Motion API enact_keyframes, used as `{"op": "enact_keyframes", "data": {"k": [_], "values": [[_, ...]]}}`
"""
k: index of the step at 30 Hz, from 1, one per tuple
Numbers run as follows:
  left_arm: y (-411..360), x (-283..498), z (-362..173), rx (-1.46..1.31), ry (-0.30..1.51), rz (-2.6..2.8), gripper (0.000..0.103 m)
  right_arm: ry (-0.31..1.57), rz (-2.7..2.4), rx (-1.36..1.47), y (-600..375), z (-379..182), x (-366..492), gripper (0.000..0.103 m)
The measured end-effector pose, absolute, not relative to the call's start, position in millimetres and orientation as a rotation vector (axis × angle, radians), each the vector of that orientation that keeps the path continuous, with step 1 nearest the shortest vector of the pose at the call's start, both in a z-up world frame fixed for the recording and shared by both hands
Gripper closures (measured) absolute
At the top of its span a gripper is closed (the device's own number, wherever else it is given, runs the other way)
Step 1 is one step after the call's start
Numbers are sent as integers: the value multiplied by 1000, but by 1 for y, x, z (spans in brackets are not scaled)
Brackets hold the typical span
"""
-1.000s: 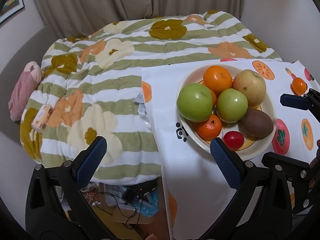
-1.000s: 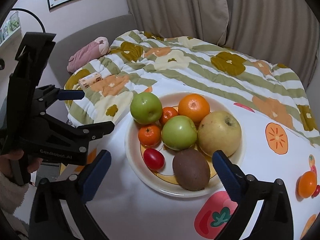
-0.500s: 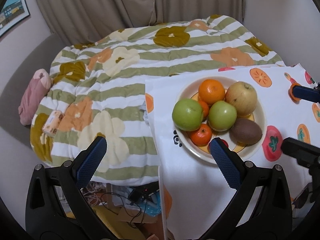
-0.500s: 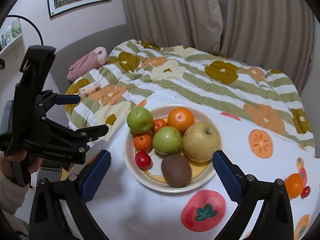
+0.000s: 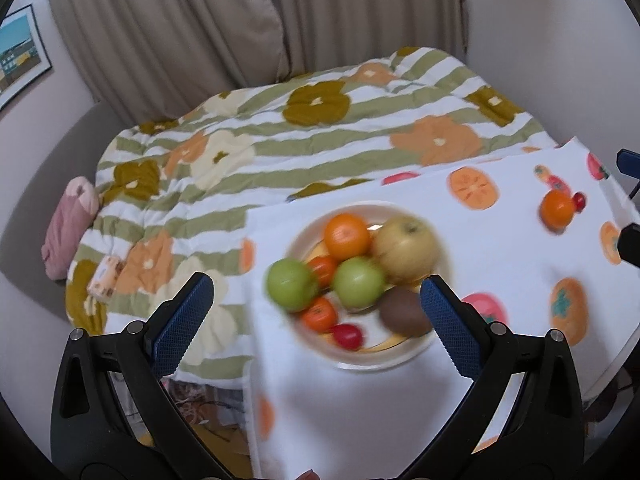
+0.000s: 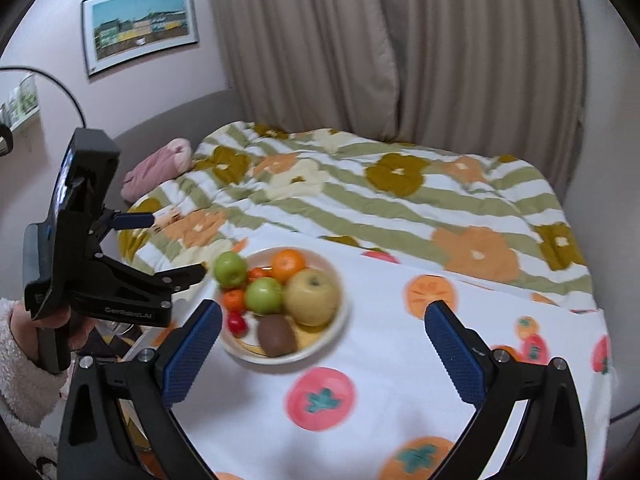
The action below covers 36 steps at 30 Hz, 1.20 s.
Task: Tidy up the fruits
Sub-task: 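Move both tools back toward the orange and the last tomato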
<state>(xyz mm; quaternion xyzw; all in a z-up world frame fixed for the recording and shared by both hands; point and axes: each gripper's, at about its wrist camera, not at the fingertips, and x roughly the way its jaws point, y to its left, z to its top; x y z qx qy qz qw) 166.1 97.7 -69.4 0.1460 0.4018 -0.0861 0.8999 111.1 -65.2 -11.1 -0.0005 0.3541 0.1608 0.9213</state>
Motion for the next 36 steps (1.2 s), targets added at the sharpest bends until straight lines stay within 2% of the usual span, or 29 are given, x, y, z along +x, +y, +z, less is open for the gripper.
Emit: {"op": "enact_keyframes", "data": {"k": [8,17,36], "values": [[15,156,-63,318,794,-235,0,735,162,46,-168,-2,96,1],[-70,146,-78,315,805,-312,0,781,42,55,-254,-21,92,1],[-186,164,-159,334,871,-462,0,882,108,87,-316,-109,128,2]]}}
